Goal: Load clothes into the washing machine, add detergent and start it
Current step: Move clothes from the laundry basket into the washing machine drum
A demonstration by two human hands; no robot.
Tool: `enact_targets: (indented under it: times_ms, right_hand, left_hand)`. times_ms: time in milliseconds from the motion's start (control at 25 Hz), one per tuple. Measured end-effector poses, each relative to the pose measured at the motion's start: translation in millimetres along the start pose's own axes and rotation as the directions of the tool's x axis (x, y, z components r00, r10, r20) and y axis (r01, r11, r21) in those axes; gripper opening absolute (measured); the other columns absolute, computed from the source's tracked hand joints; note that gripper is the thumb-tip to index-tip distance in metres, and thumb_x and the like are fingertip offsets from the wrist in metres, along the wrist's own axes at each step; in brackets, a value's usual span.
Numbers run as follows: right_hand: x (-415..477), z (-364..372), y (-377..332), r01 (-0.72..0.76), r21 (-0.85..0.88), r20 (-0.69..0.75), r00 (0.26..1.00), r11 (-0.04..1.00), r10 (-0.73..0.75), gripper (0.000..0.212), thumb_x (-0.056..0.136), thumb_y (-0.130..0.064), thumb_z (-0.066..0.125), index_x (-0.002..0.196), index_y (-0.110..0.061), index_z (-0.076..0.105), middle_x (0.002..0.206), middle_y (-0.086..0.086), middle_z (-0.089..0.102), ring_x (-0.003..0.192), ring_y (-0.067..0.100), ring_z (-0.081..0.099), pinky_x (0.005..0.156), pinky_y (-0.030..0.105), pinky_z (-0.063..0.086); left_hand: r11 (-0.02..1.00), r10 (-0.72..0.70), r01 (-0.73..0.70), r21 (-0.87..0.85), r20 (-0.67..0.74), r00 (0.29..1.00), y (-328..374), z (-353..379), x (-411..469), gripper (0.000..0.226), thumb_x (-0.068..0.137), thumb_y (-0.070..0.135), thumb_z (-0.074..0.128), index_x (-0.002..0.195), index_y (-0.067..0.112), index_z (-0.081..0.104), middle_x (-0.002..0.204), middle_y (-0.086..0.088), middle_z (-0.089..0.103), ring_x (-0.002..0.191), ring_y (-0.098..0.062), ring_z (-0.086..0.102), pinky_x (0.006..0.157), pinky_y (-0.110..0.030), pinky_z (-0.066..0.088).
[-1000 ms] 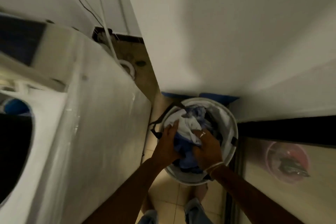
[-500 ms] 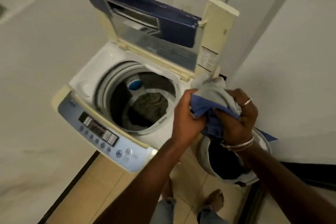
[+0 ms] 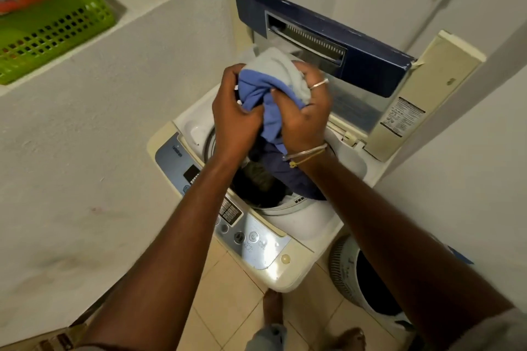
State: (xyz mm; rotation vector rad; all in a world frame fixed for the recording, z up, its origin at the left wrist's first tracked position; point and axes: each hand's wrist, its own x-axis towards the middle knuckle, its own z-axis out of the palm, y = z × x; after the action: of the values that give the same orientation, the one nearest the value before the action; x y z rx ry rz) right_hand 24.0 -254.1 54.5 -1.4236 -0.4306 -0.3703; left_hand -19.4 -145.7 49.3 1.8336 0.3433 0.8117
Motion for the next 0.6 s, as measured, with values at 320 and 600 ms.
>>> enact_targets:
  times_ms: [320,600]
  right_hand:
    - [-34.9,-46.8,114.3,-0.329,-0.749,0.34,0.553,0.575,0.76,0.083,0.083,-0.035,0.073,0.152,-0.014,0.032,0.145,0.013,0.05,0.132,0.029,0.05,0.111,0.04,0.041]
    - [-66.0,-161.3,87.6,-0.318,-0.605,-0.007,0.919,0.73,0.395,0.019,0.095,-0.025,0.059,0.11,-0.017,0.066,0.096,0.0,0.073,0.089,0.012,0.066,0.079,0.019,0.044]
  left_hand:
    - [0.781,-0.443,0.197,0.593,0.304,0.843,-126.3,23.4,-29.5,0.056,0.079,0.019,0.069,0.132,0.009,0.056,0.127,-0.015,0.063,0.118,-0.028,0.06,0.101,-0.037,0.048]
    - [0.982,-0.054,0.006,0.188,0.25,0.967,-39.7,139.1,-111.3,0.017,0.099,0.021,0.055,0.113,0.015,0.063,0.106,0.002,0.067,0.093,-0.01,0.065,0.081,-0.031,0.055]
